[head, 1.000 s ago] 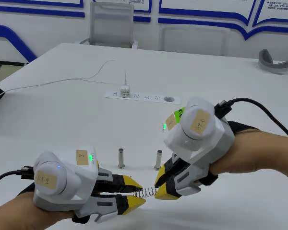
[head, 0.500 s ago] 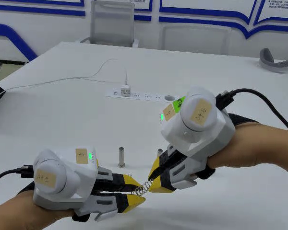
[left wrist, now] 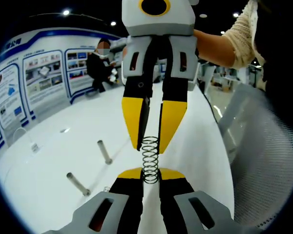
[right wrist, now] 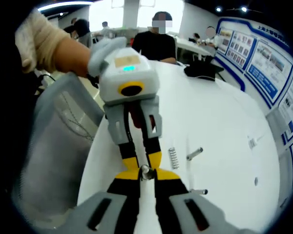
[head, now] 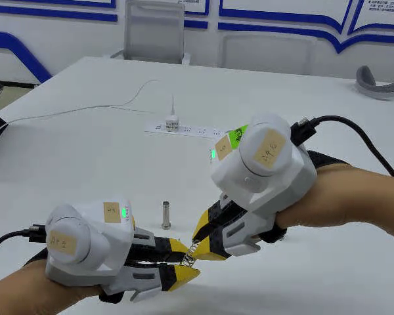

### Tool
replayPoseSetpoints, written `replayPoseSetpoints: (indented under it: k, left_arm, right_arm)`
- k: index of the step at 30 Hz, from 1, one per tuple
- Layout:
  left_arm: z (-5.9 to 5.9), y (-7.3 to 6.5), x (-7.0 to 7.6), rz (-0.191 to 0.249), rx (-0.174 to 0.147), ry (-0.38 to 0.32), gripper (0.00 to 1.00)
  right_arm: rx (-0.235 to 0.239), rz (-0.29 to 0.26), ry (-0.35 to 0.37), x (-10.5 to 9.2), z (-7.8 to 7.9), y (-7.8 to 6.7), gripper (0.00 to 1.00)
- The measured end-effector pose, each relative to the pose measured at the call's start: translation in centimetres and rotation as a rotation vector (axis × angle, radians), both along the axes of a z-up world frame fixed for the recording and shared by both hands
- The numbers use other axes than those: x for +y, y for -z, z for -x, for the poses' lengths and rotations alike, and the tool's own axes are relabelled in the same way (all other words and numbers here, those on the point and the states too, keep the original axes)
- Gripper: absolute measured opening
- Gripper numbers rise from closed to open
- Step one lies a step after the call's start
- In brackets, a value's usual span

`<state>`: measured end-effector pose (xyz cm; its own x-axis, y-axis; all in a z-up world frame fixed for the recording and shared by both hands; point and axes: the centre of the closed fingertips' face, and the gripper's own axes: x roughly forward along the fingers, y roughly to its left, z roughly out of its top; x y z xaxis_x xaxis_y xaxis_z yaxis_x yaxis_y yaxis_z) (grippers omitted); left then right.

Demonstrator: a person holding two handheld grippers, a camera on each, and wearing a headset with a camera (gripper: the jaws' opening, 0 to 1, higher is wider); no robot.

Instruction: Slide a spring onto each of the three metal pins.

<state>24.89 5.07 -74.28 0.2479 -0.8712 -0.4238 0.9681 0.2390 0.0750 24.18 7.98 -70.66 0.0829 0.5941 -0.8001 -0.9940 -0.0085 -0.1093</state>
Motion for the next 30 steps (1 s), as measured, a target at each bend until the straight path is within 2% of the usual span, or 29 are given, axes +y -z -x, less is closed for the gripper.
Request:
replayPoseSetpoints:
  k: [10,22,30]
  left_arm:
    - [0.0,0.0,0.0,0.004,0.0,-0.001,0.11]
    - [0.0,-0.4,-0.1,0.01,-0.007,0.002,0.11]
    - [0.1,-0.6,-0.2,0.01,-0.019,0.008,0.11]
  right_arm:
    - [0.002,0.001,-0.006,0.3,0.1,0.0,0.12]
    - [0.032,0.03,0.004,0.2,0.1,1.1,0.14]
    - [0.041,0.029,0.008,0.3,0.2,1.1,0.12]
